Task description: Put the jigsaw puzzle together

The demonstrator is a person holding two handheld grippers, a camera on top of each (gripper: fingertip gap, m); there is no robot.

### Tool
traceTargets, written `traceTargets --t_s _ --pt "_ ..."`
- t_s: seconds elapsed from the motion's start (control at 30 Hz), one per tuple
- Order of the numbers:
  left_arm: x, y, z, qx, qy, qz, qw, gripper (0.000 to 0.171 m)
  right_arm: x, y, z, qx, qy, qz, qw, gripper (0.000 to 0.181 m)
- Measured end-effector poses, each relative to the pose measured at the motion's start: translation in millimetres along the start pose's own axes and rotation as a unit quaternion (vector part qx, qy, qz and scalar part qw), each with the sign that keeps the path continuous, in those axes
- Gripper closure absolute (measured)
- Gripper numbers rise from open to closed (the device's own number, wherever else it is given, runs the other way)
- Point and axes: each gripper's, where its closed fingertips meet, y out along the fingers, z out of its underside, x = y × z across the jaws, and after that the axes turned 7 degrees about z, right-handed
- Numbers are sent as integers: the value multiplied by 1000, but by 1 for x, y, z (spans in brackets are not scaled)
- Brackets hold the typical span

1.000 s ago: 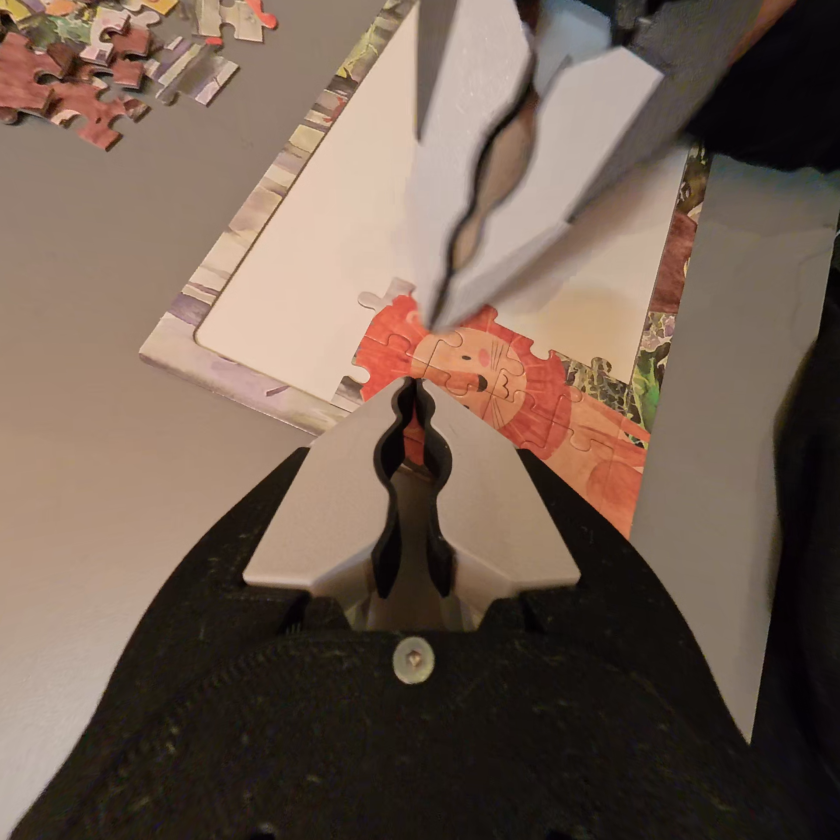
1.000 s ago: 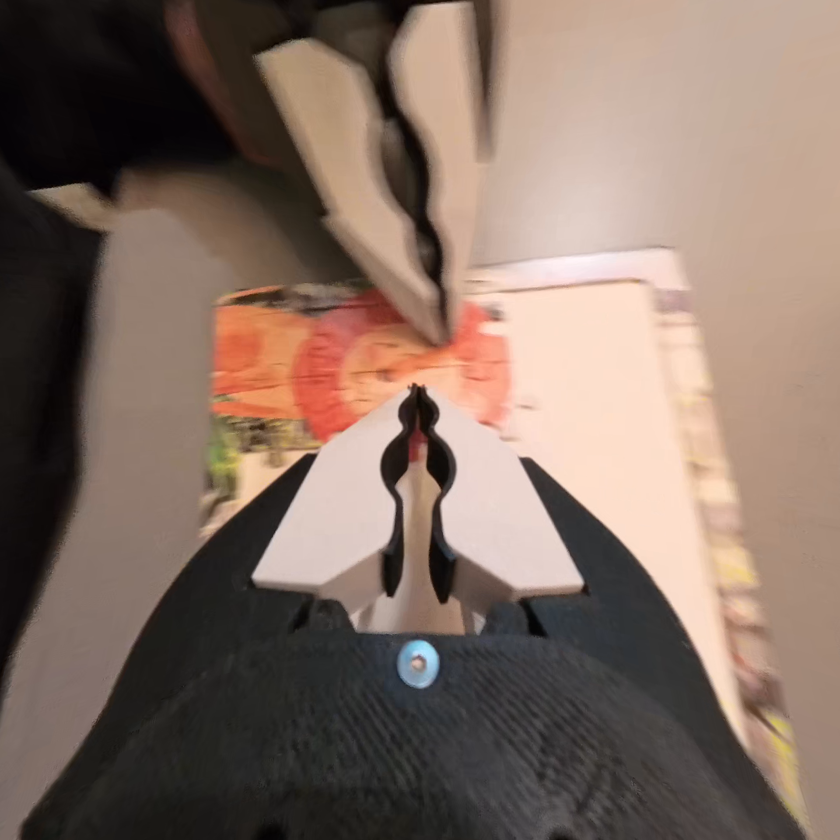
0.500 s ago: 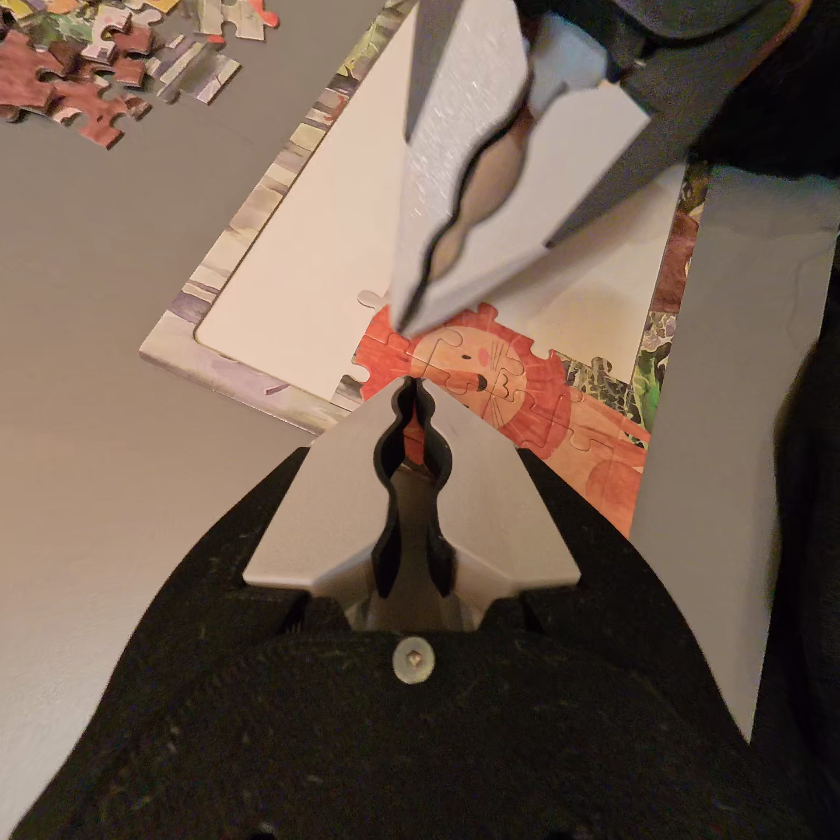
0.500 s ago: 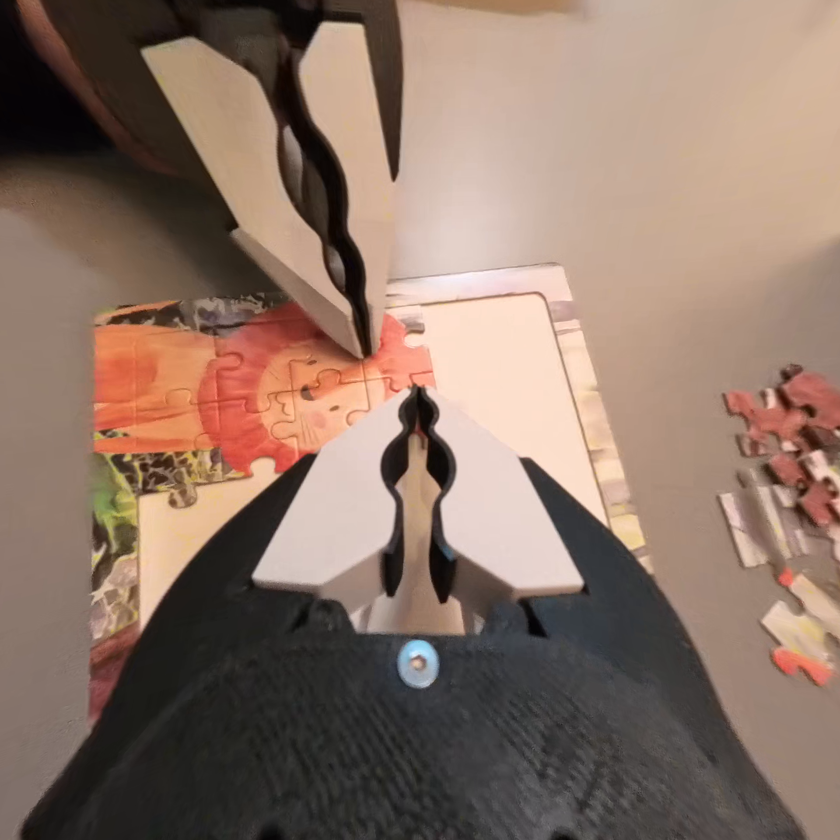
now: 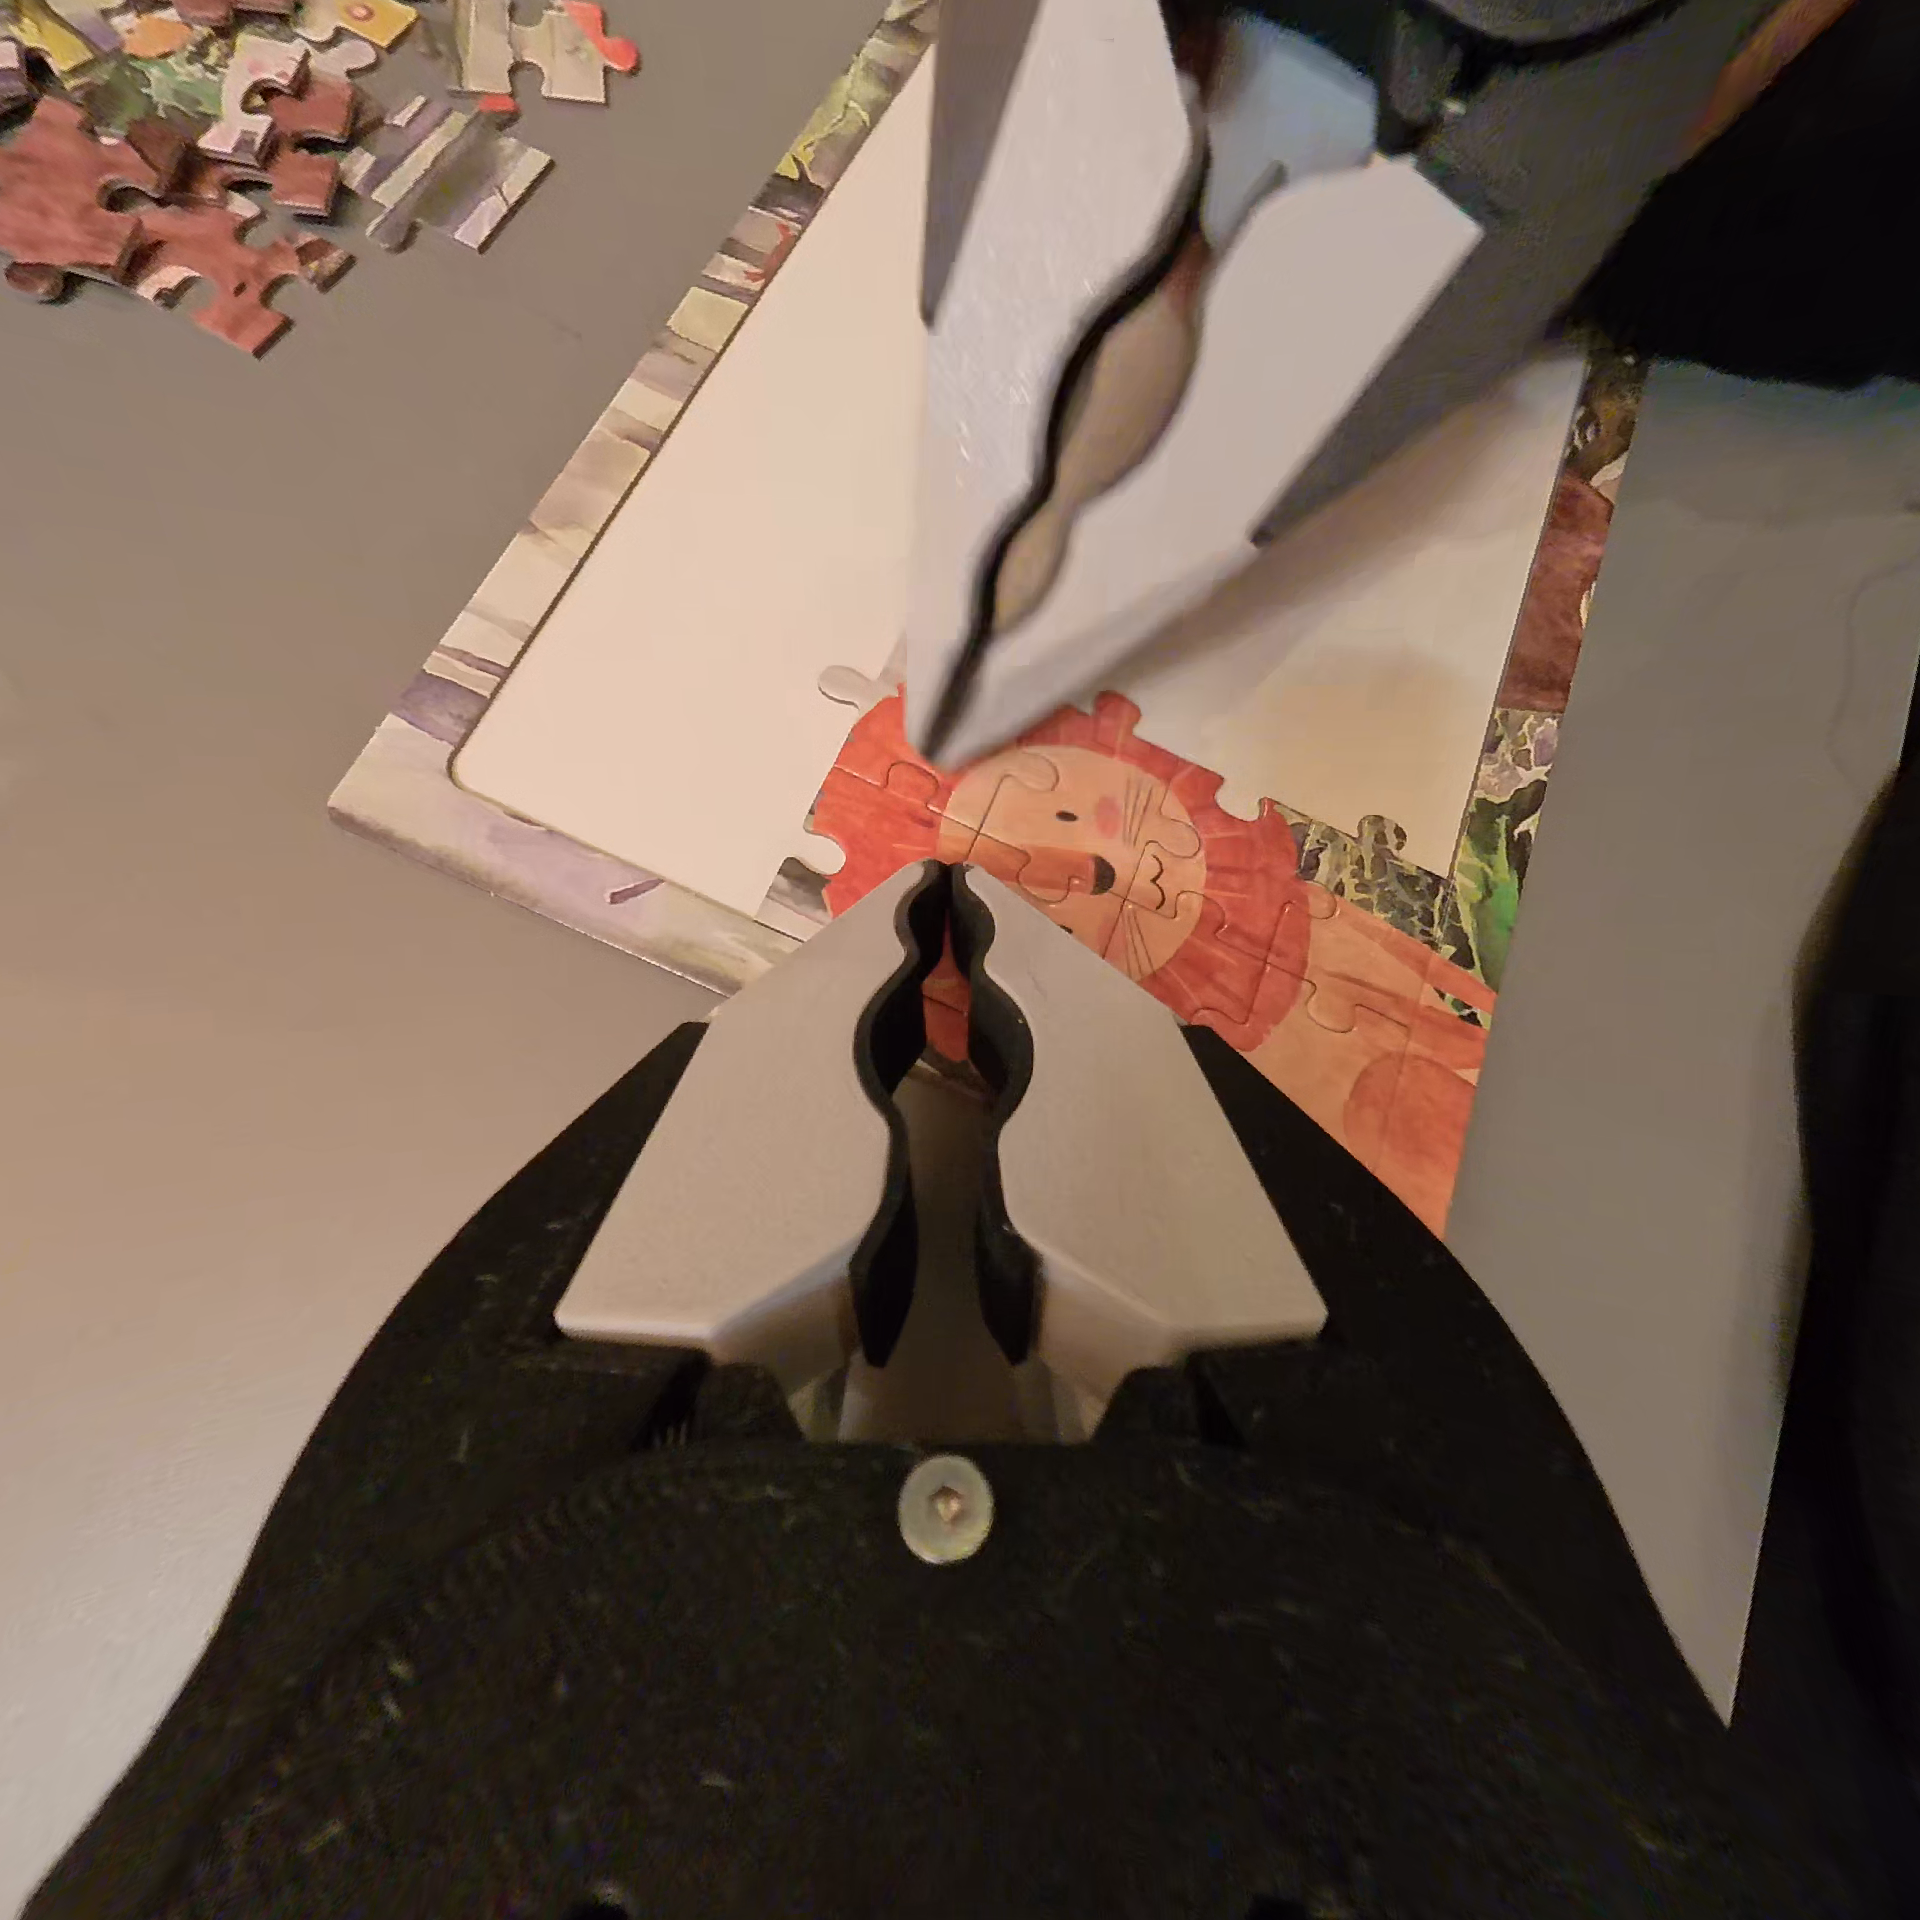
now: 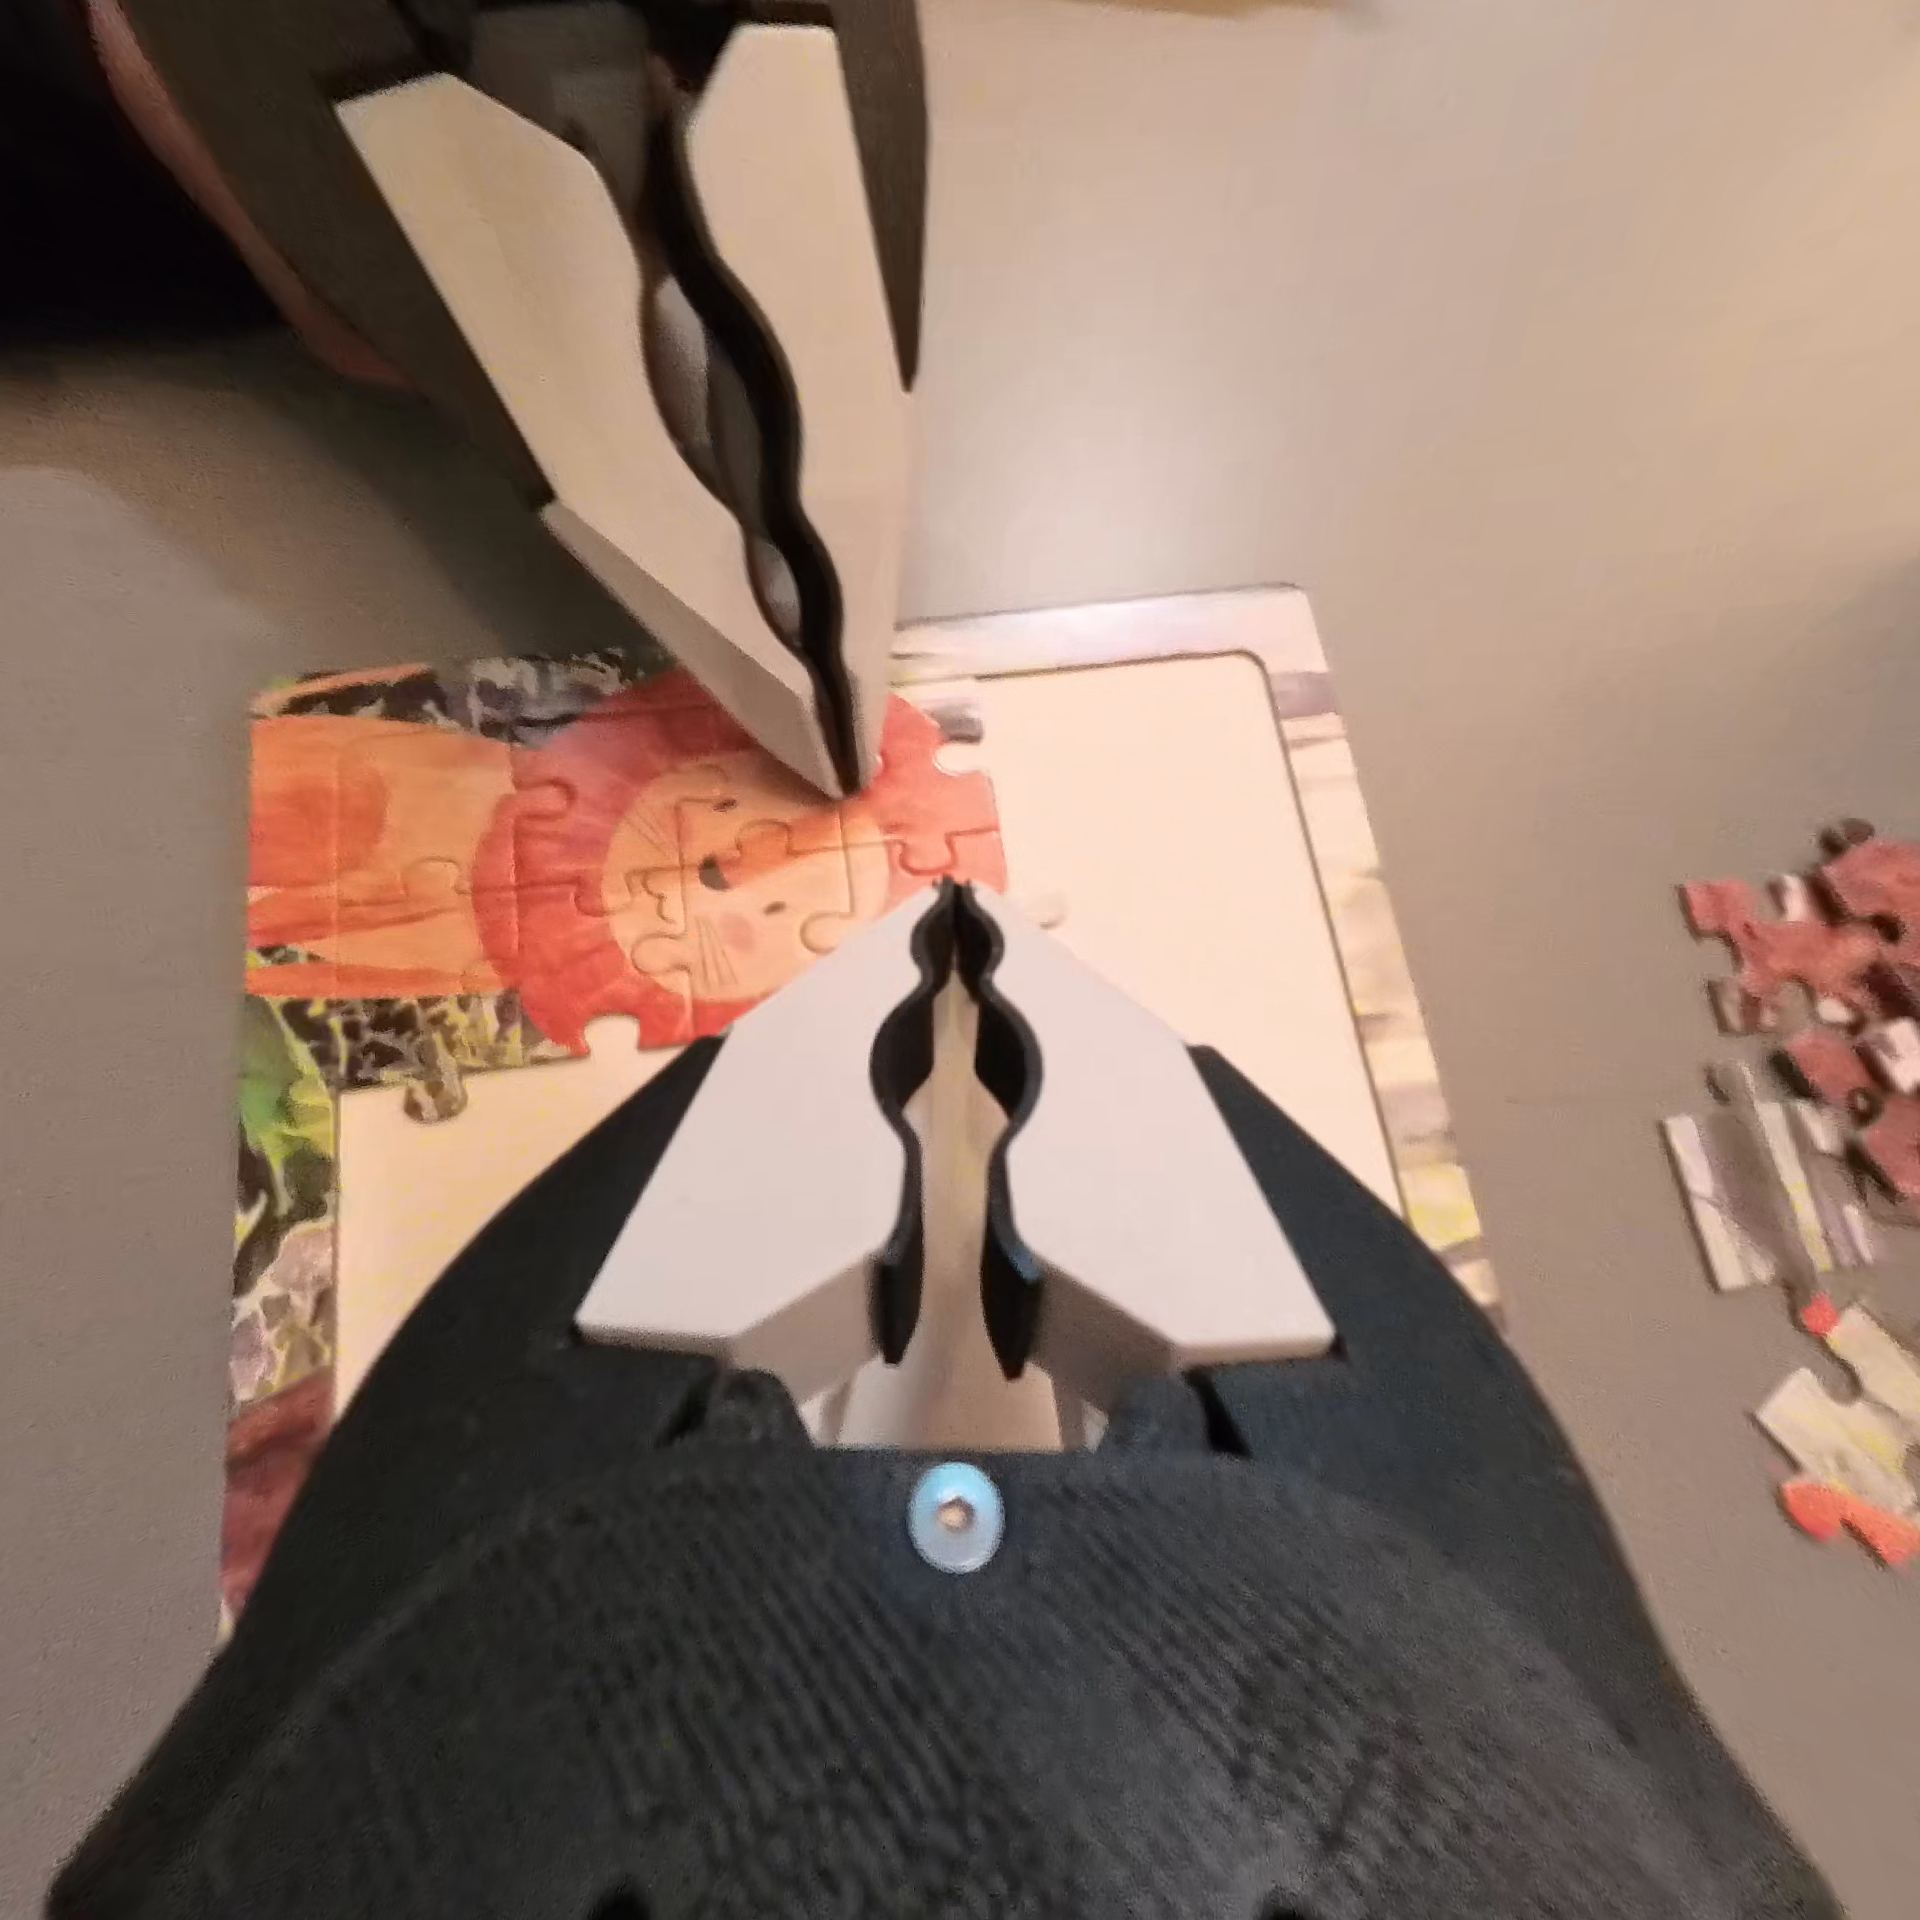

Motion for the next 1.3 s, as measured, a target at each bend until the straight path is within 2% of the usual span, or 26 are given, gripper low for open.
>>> traceTargets --t_s 0.03,0.13,0.27,0.37,0.4,0.47,0.53,0.63,0.77,0.9,1.0,1.1,1.2,1.23,1.3 --pt "0 0 0 0 0 0 1000 171 0 -2 2 3 3 -6 1000 181" --pt "0 0 0 0 -1 1 1000 171 32 -12 6 6 23 -125 992 181" --pt "0 0 0 0 0 0 1000 171 -6 -9 12 14 33 -30 999 181" --pt "0 0 0 0 -1 2 1000 171 7 -17 14 15 17 -74 997 181" --pt "0 0 0 0 -1 3 1000 171 0 -19 12 9 8 -52 999 181" --pt "0 0 0 -1 -1 3 1000 171 -33 -31 0 -30 2 40 999 181" --pt "0 0 0 -1 3 -2 1000 171 -57 -49 -9 -67 15 90 994 181" --pt "0 0 0 -1 9 -9 1000 171 -74 -70 -13 -106 54 112 987 181" --pt "1 -4 -5 -20 19 -15 999 171 -86 -90 -10 -109 54 152 981 181" --pt "16 -27 -24 -95 40 -71 992 171 -108 -126 -9 -115 16 252 961 181" --pt "28 -48 -44 -156 22 -81 984 171 -128 -166 -11 -164 46 308 936 178" --pt "22 -68 -85 -233 6 -33 972 171 -147 -199 -5 -221 114 336 908 156" --pt "7 -86 -138 -316 7 43 948 171 -164 -222 19 -224 143 379 887 168" --pt "8 -85 -149 -318 12 54 947 171 -167 -227 27 -218 142 387 885 172" --pt "21 -70 -156 -284 26 41 958 171 -173 -232 46 -198 135 403 883 170"
